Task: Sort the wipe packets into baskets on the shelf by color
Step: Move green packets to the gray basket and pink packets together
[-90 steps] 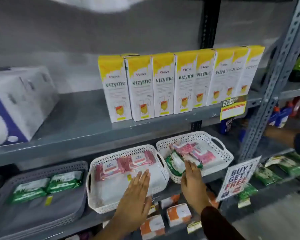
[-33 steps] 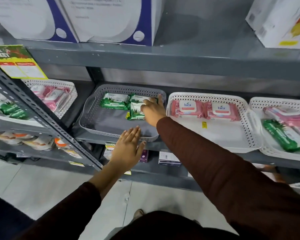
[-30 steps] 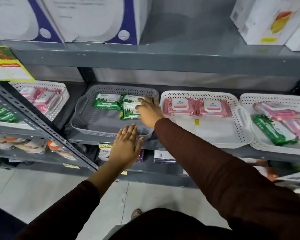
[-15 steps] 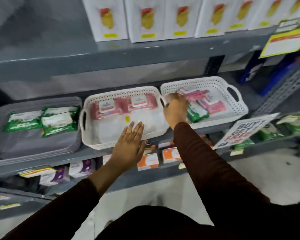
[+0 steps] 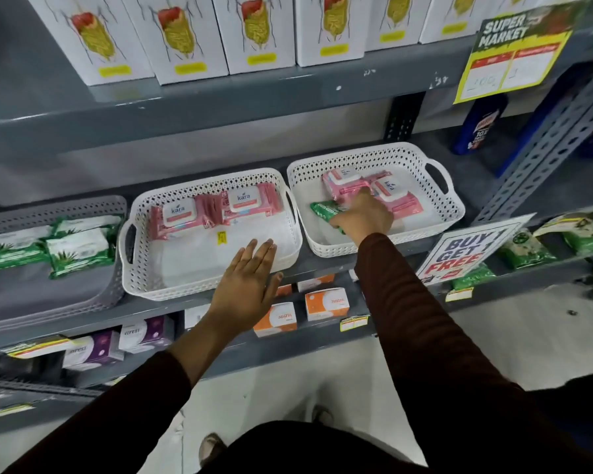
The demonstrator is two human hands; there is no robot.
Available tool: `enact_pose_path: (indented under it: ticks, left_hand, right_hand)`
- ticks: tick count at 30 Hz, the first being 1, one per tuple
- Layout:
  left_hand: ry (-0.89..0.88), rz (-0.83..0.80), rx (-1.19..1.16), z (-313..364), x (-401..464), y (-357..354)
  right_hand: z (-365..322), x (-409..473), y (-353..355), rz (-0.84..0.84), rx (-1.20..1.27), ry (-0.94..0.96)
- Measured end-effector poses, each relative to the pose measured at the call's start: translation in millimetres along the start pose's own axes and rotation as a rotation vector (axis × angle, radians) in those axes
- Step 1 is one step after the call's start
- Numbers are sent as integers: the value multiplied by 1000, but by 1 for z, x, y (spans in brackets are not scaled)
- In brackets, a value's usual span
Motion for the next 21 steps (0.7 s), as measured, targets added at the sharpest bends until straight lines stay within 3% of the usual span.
enact_pose_path:
  ticks: [4, 9, 15, 18, 21]
  left_hand:
    - [71, 37, 15, -27, -19, 16]
    - [165, 116, -37, -76, -62, 51]
    - [332, 206, -56, -144, -129, 98]
    - [424, 223, -33, -186, -166, 115]
    - [499, 213, -25, -222, -194, 122]
  right_hand:
    - [-16, -29, 5, 92, 32, 37]
    - [-41, -60, 24, 451, 73, 160]
    - [-71, -78, 35, 618, 128, 151]
    - [-119, -89, 36, 604, 281, 301]
    - [-197, -114, 8, 430, 477, 579]
Point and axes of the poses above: each hand's wrist, its own x-axis towards the middle knuckle, its own y-axis out of the back of the hand, z = x × y, the point moved 5 cm from there along x, towards the middle knuckle, and after that the axes turned 10 degrees about -x, right-handed, at the moved point
